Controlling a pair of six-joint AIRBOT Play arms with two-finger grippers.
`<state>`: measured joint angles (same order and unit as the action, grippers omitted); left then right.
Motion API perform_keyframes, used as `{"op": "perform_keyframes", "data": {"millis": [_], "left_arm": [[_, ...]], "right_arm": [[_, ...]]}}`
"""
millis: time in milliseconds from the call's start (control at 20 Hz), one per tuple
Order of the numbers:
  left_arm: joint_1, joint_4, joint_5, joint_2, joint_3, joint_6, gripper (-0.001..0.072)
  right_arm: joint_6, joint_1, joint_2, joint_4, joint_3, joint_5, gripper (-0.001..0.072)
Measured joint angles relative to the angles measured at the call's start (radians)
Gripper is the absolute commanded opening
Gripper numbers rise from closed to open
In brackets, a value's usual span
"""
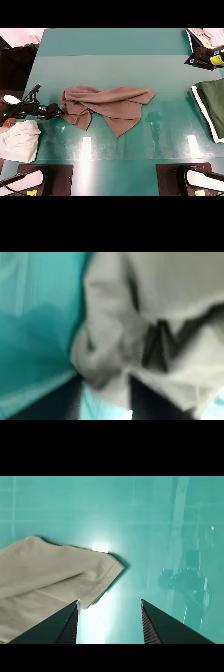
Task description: Fold the shirts.
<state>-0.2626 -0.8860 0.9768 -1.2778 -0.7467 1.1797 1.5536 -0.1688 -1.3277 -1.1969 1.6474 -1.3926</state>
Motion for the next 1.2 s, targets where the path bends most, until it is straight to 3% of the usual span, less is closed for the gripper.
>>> {"op": "perform_keyframes", "data": {"millis": [50,100,150,400,650,900,1200], "left_arm": [[0.001,0.014,-0.008,-0.001,0.002,0.000,0.0286],[0.002,0.025,-0.017,-0.002,0.003,0.000,0.0076],[0.001,0.033,-0.024,-0.003,0.004,0.000,0.0028],[0.001,0.055,-0.012,-0.002,-0.027,0.000,0.0027],[0.002,0.061,0.050,0.026,-0.122,-0.003,0.0027],[0.001,0.062,0.095,0.043,-0.164,-0.007,0.0027],[0.001,0.063,0.128,0.047,-0.173,-0.008,0.0027]], "right_arm": [[0.000,0.000,0.000,0.000,0.000,-0.007,0.0431],[0.000,0.000,0.000,0.000,0.000,-0.016,0.0431],[0.000,0.000,0.000,0.000,0.000,-0.029,0.0431],[-0.008,0.048,0.025,0.001,-0.063,-0.092,0.0431],[0.016,0.188,0.162,0.072,-0.429,-0.014,0.0431],[0.156,0.438,0.326,0.232,-0.884,0.266,0.0431],[0.412,0.760,0.414,0.322,-1.145,0.679,0.0431]]}}
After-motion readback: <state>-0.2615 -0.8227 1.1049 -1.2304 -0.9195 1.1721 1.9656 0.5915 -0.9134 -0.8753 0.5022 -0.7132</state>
